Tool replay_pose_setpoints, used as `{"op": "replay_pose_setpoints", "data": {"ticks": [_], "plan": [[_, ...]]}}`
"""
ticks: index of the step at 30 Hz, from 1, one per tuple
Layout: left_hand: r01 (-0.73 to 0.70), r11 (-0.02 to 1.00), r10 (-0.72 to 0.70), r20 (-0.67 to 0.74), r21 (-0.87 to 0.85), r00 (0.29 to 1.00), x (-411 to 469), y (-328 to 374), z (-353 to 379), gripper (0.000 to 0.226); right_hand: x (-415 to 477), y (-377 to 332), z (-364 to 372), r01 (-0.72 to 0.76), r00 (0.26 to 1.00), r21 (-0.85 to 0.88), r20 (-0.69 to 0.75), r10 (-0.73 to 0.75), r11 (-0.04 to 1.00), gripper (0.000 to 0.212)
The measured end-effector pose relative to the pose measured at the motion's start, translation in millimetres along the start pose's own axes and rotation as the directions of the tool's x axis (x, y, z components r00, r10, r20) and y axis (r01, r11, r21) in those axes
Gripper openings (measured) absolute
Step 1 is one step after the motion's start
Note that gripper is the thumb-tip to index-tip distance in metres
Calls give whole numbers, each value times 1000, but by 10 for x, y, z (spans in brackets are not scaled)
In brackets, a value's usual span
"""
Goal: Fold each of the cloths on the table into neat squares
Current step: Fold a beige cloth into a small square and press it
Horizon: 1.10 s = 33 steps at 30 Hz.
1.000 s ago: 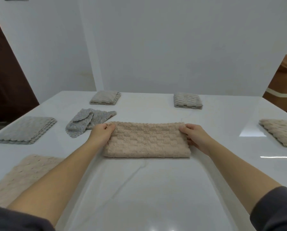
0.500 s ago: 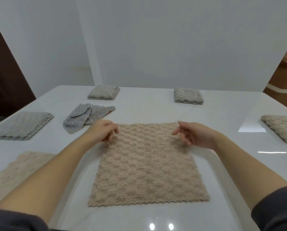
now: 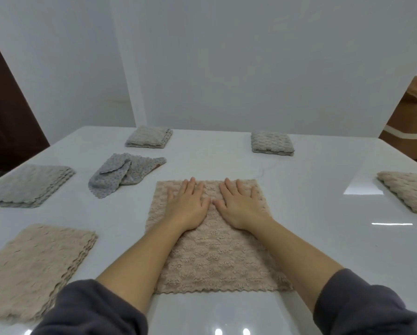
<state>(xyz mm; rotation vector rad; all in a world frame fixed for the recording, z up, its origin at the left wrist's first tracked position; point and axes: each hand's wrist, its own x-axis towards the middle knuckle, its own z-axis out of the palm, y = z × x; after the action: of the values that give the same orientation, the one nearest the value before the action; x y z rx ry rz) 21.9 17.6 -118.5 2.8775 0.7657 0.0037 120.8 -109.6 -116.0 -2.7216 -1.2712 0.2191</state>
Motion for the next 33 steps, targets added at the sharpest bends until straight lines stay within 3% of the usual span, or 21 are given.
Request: {"op": "replay_pose_setpoints", "data": {"ticks": [4,12,14,17,20,24,28,31,33], "plan": [[20,1000,-20,-12,-5,1000,-3,-83,-7,61,16,25,6,-18,1000,2,-17,18,1000,66],[247,968,-245,-56,39,968,-341,-470,-65,70,-221,246,-61,-111,993,-19,-32,111,994,67],[224,974,-218,-132,31,967,-456,-389,-97,68,-354,211,-115,-87,995,-3,-56,86,996,66],[45,999,-49,-185,-30,982,-689,-79,-135,65,-611,-14,-138,67,993,-11,-97,-68,998,65],[-87,996,84,-158,-9,984,-913,97,-47,77,-869,-231,-27,197,979,-57,-51,-200,979,83],[-77,997,77,-72,2,994,-1056,-76,90,93,-990,-204,78,190,982,-62,8,-190,980,63],[-65,998,65,-38,-4,997,-1208,-280,66,97,-1094,-35,60,176,984,-48,19,-175,983,62],[-25,1000,25,-21,3,999,-1305,-438,59,122,-1210,159,26,142,989,-58,35,-141,988,75],[-3,1000,3,-2,-4,1000,-1357,-515,45,123,-1291,288,-7,118,992,-49,43,-115,992,93]]}}
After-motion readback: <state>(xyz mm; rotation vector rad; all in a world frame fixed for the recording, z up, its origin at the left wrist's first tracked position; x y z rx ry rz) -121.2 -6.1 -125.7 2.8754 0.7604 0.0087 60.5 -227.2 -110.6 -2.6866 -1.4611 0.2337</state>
